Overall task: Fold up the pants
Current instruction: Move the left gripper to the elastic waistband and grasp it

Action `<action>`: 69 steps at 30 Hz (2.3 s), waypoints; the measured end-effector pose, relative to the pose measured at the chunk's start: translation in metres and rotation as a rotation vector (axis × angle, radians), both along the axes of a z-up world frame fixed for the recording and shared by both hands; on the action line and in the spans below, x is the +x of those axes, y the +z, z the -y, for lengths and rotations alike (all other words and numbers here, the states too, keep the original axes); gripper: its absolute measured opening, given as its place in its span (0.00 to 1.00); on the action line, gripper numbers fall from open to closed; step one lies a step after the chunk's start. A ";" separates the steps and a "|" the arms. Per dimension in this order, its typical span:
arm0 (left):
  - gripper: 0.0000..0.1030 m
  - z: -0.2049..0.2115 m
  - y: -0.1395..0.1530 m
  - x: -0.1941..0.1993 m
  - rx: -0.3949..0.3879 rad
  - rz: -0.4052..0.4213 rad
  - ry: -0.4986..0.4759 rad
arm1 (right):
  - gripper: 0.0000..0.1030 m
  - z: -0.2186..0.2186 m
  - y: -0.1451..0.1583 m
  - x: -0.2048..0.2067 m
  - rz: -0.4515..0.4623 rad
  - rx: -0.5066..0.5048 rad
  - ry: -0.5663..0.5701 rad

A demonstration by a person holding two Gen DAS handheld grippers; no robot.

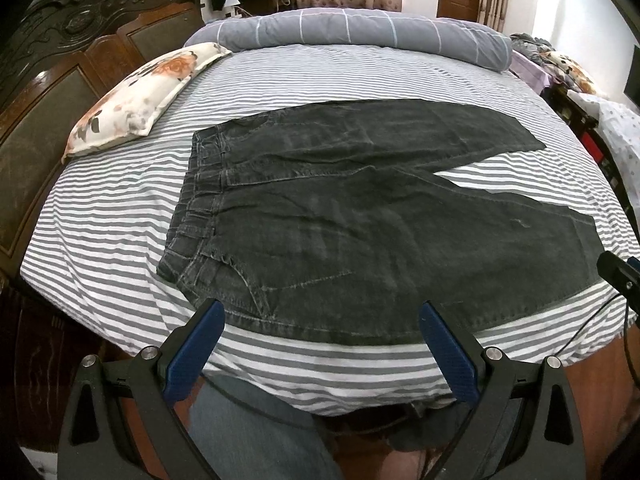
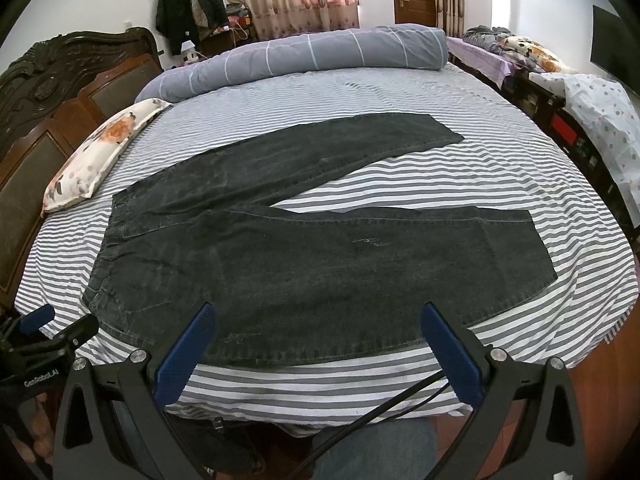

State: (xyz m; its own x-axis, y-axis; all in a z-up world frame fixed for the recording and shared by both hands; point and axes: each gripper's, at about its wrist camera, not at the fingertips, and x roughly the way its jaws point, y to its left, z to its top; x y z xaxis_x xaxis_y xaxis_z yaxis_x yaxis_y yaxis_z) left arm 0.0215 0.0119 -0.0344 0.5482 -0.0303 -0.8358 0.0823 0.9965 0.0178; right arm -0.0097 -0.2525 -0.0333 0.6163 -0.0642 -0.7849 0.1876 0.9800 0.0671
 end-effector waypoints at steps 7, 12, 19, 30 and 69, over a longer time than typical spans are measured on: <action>0.74 -0.030 -0.007 0.033 -0.024 0.006 0.041 | 0.99 0.005 -0.012 0.021 -0.026 0.021 -0.012; 0.72 -0.080 -0.008 0.070 -0.157 0.029 0.075 | 0.99 0.002 -0.025 0.039 -0.049 0.020 0.008; 0.72 -0.173 -0.005 0.138 -0.435 0.059 0.205 | 0.99 -0.006 -0.047 0.071 -0.106 0.011 0.029; 0.46 -0.254 -0.066 0.248 -0.703 -0.029 0.310 | 0.99 -0.033 -0.085 0.131 -0.189 -0.009 0.078; 0.06 -0.267 -0.129 0.325 -0.823 0.046 0.310 | 0.97 -0.082 -0.100 0.332 -0.176 -0.065 0.476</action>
State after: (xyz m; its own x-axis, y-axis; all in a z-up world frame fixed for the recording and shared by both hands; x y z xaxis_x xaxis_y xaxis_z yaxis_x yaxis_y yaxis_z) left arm 0.3462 0.2791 -0.1632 0.6646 -0.4574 -0.5908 -0.1770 0.6718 -0.7192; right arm 0.3219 -0.1707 -0.1337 0.4480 0.1394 -0.8831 -0.2775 0.9607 0.0108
